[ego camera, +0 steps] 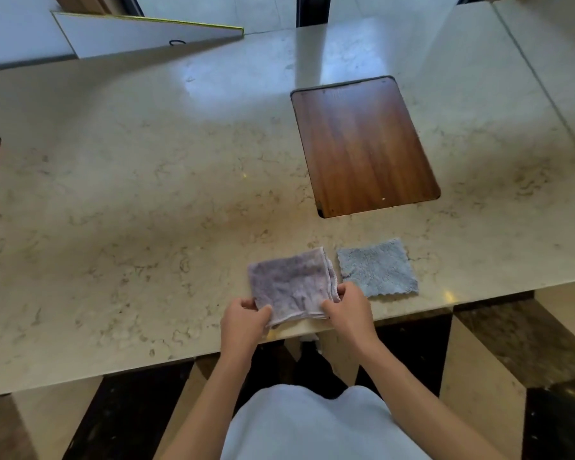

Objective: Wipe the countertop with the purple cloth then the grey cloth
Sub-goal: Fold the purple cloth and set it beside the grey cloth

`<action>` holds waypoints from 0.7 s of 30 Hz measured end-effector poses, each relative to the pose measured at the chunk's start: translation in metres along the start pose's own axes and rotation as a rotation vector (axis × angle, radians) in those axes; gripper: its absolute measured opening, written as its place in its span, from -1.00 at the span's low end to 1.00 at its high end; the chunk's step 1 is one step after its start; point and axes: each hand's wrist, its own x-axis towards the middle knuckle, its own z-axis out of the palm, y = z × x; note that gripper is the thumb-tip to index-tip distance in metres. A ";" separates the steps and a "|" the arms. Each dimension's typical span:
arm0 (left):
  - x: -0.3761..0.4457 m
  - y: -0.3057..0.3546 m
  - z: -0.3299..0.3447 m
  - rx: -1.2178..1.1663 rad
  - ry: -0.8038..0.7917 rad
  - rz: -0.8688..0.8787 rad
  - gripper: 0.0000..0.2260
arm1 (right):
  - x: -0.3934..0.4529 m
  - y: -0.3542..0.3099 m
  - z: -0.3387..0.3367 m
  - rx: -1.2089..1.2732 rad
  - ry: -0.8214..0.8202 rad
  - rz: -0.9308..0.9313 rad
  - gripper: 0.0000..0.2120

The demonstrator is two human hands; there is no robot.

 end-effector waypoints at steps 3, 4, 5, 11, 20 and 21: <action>0.000 -0.009 0.000 -0.008 -0.021 -0.008 -0.74 | -0.005 0.006 0.003 0.000 0.048 0.002 -0.89; -0.002 -0.008 -0.002 -0.004 0.007 0.000 -0.78 | -0.006 0.006 0.003 0.002 0.069 0.000 -0.90; -0.002 -0.008 -0.003 0.004 0.038 0.013 -0.82 | -0.007 0.006 0.002 0.004 0.093 -0.008 -0.92; -0.005 -0.016 -0.005 0.142 0.095 0.105 -0.86 | -0.022 0.018 0.000 -0.086 0.141 -0.095 -0.94; -0.003 0.016 0.010 0.253 0.262 0.328 -0.77 | 0.003 0.025 -0.090 0.148 0.398 -0.098 -0.88; -0.003 0.026 0.022 0.277 0.231 0.421 -0.82 | 0.011 0.025 -0.102 0.148 0.433 -0.103 -0.88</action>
